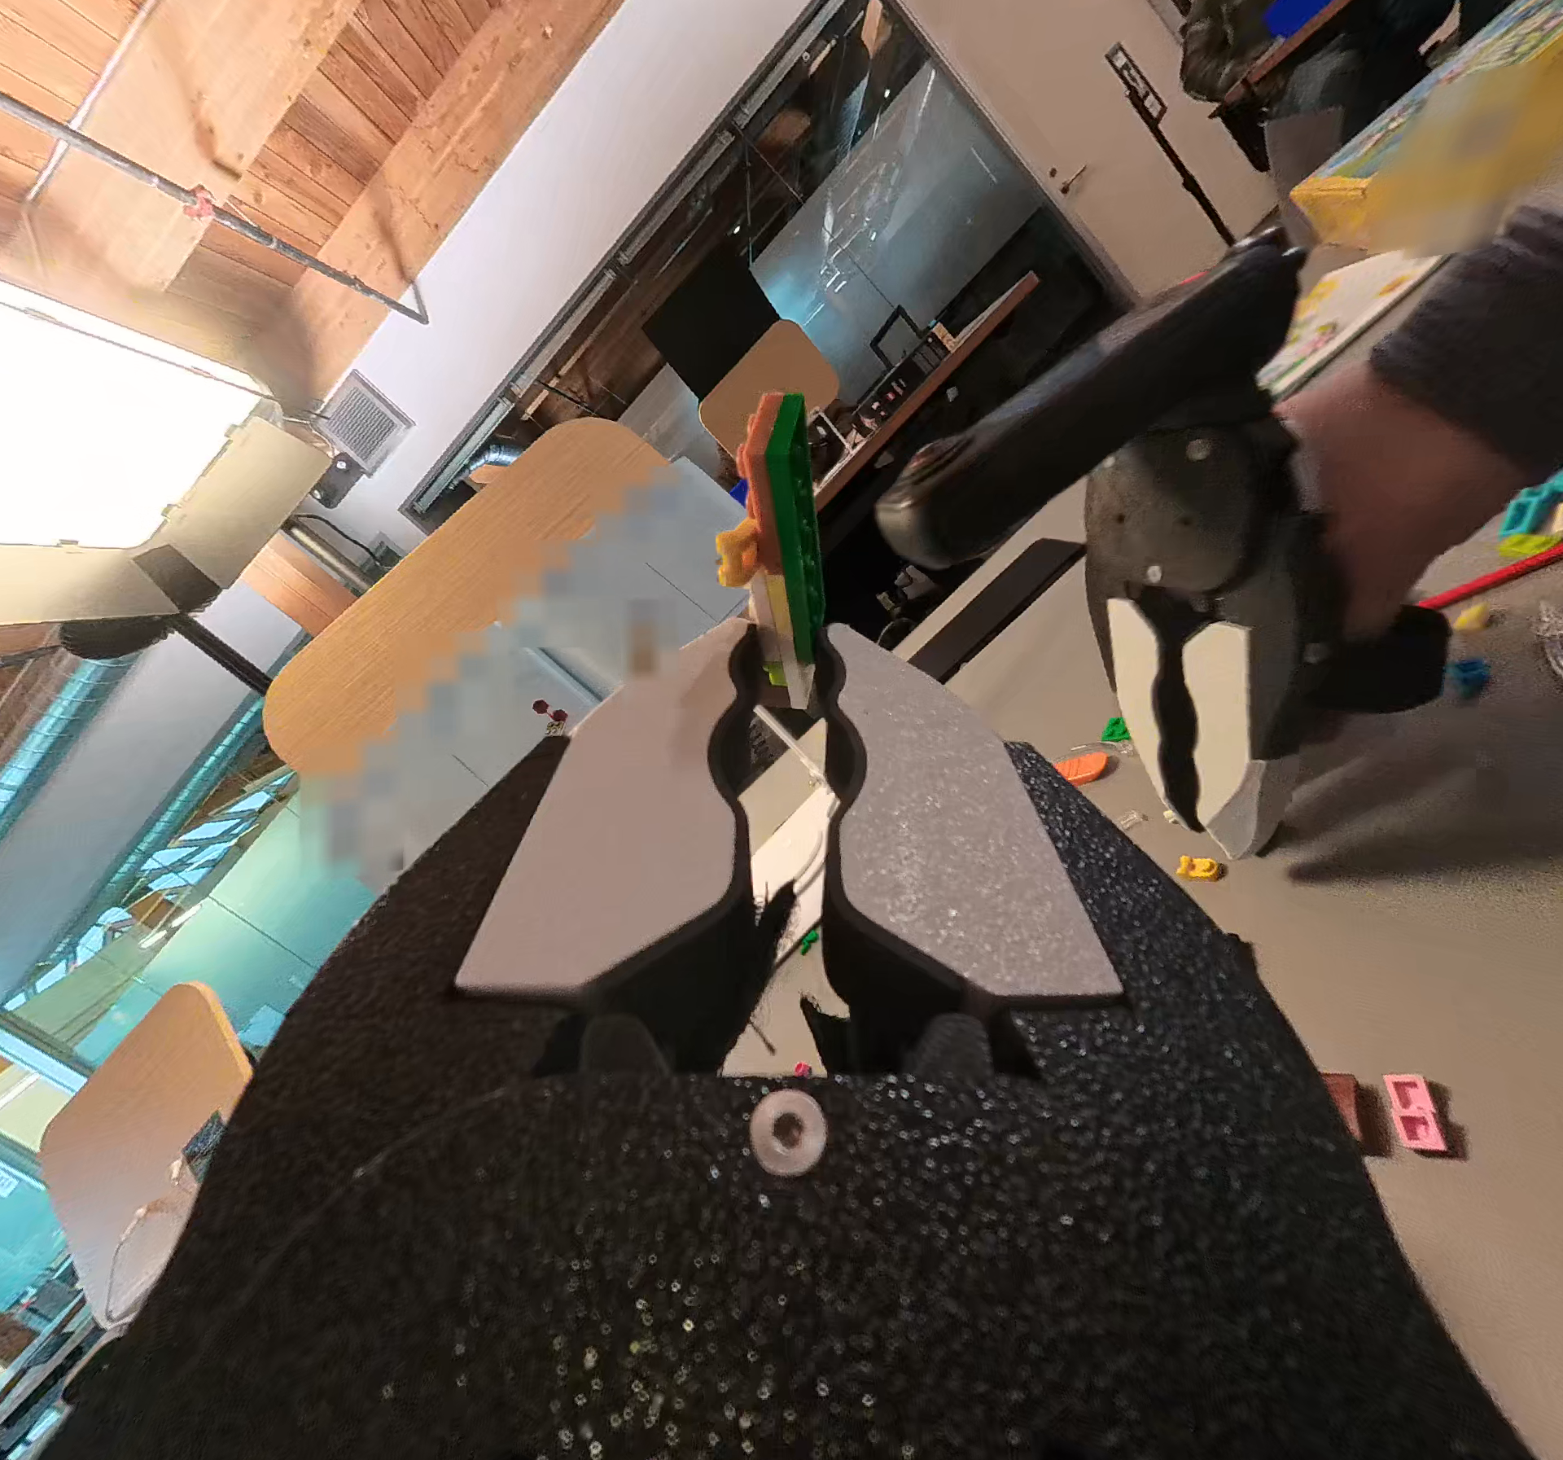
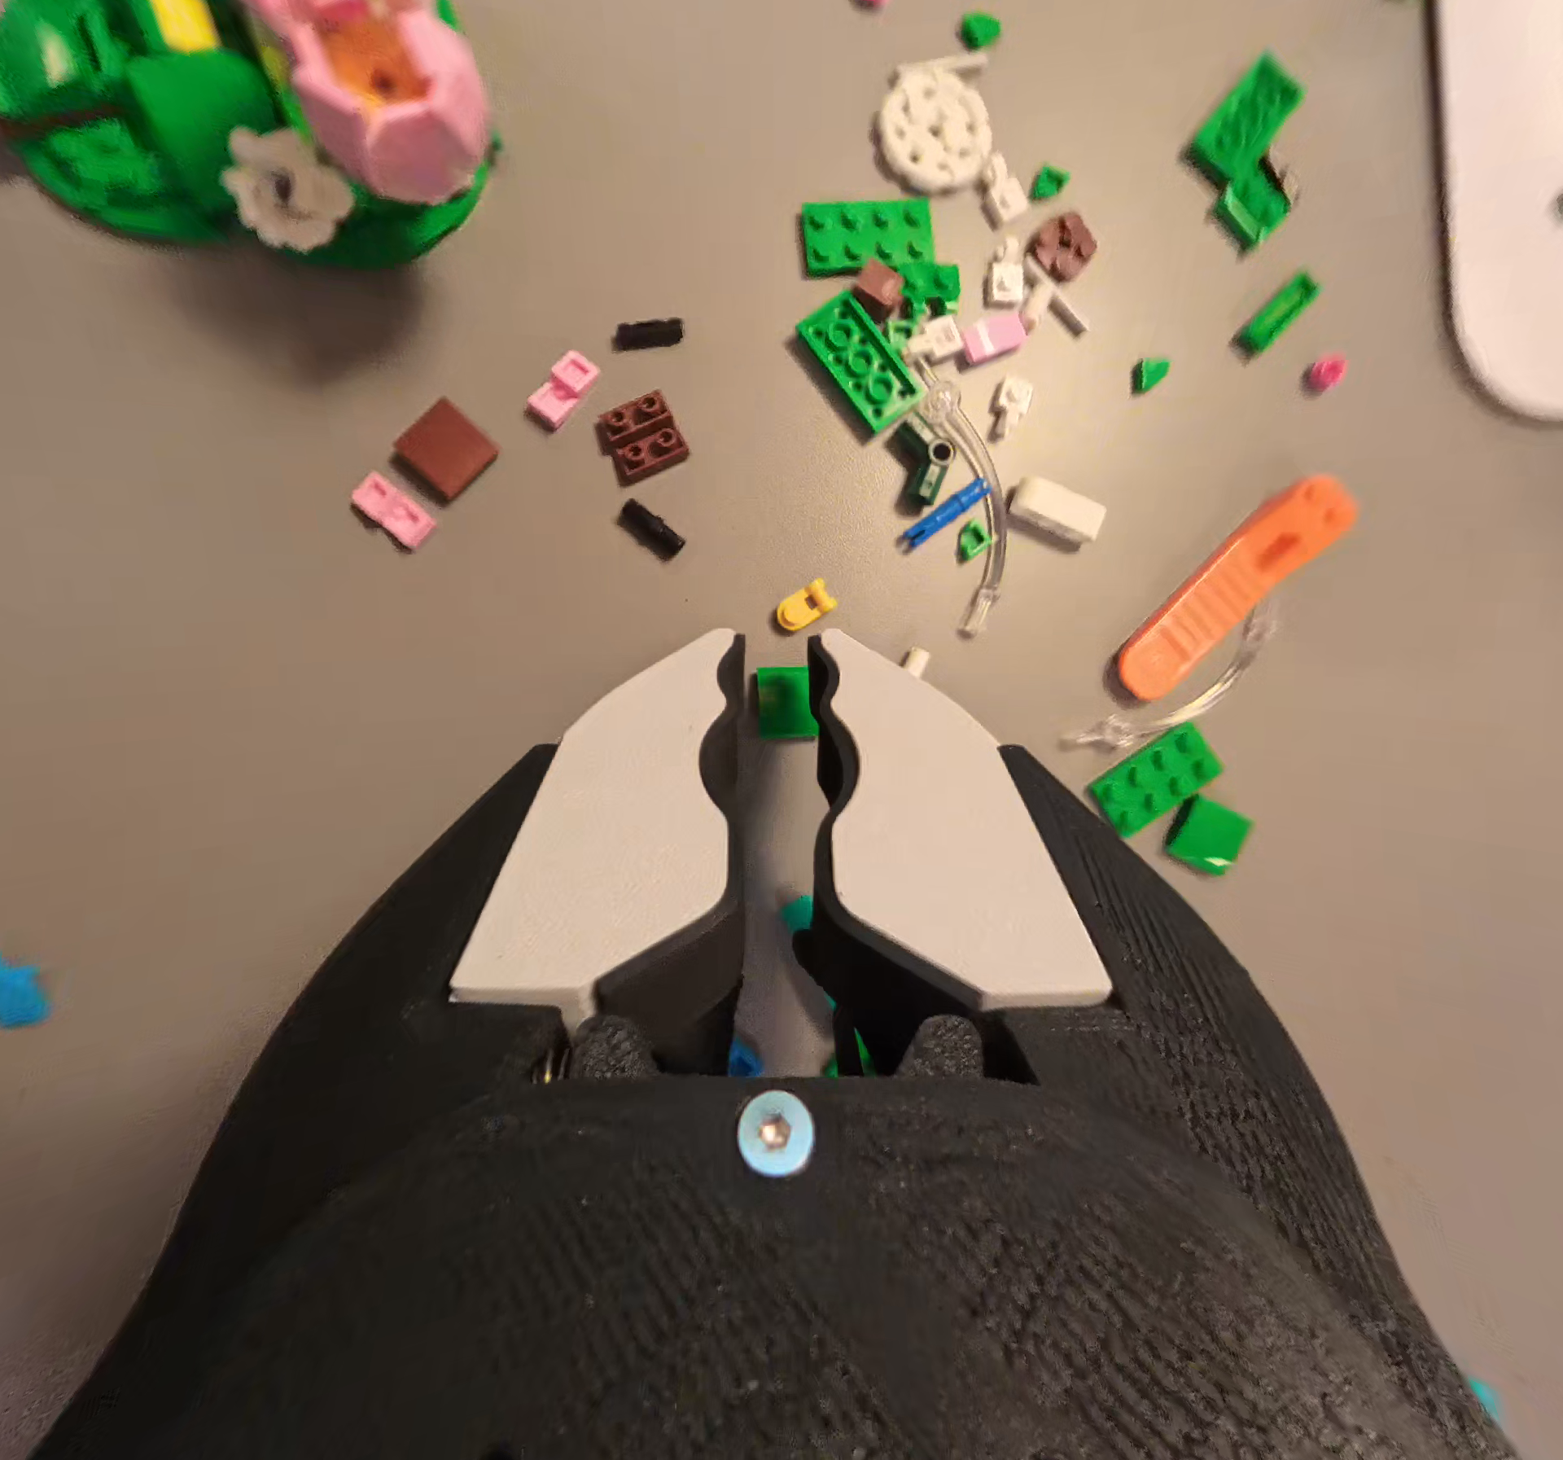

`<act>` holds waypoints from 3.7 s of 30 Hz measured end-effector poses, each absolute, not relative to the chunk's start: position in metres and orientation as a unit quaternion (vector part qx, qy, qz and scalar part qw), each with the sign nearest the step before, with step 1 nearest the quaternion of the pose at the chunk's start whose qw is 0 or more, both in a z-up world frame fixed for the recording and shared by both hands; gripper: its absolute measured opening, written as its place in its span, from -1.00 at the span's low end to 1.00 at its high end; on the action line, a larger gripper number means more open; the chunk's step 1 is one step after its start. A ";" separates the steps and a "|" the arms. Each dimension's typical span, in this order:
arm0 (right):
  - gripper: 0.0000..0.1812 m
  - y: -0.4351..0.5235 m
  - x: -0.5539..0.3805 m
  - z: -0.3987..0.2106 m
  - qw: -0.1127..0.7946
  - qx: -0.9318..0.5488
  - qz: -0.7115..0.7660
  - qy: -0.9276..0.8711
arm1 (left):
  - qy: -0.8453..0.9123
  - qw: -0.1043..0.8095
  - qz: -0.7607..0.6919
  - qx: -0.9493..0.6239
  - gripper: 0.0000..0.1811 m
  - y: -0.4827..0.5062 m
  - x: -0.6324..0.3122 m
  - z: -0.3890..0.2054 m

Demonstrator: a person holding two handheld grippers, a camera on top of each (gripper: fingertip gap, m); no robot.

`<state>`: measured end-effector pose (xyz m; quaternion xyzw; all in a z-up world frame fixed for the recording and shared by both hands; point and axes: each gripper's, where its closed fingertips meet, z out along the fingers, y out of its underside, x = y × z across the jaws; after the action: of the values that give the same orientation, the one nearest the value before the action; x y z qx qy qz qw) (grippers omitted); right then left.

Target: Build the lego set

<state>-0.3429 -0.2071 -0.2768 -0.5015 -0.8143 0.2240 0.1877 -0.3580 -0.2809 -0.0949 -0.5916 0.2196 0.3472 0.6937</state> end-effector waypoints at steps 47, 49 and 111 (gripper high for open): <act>-0.90 -0.237 -0.126 -0.286 0.165 -0.591 0.264 -0.744 | 0.465 0.596 0.359 -0.547 -0.87 -0.226 -0.228 -0.208; -0.90 -0.236 -0.126 -0.286 0.180 -0.601 0.260 -0.734 | 0.469 0.592 0.361 -0.547 -0.87 -0.225 -0.228 -0.210; -0.90 -0.257 -0.139 -0.284 0.159 -0.568 0.349 -0.728 | 0.493 0.577 0.350 -0.549 -0.87 -0.228 -0.227 -0.219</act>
<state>-0.1390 -0.2572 -0.2840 -0.5680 -0.7283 0.3488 0.1592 -0.2266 -0.2275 -0.2190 -0.5494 0.4931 0.3500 0.5767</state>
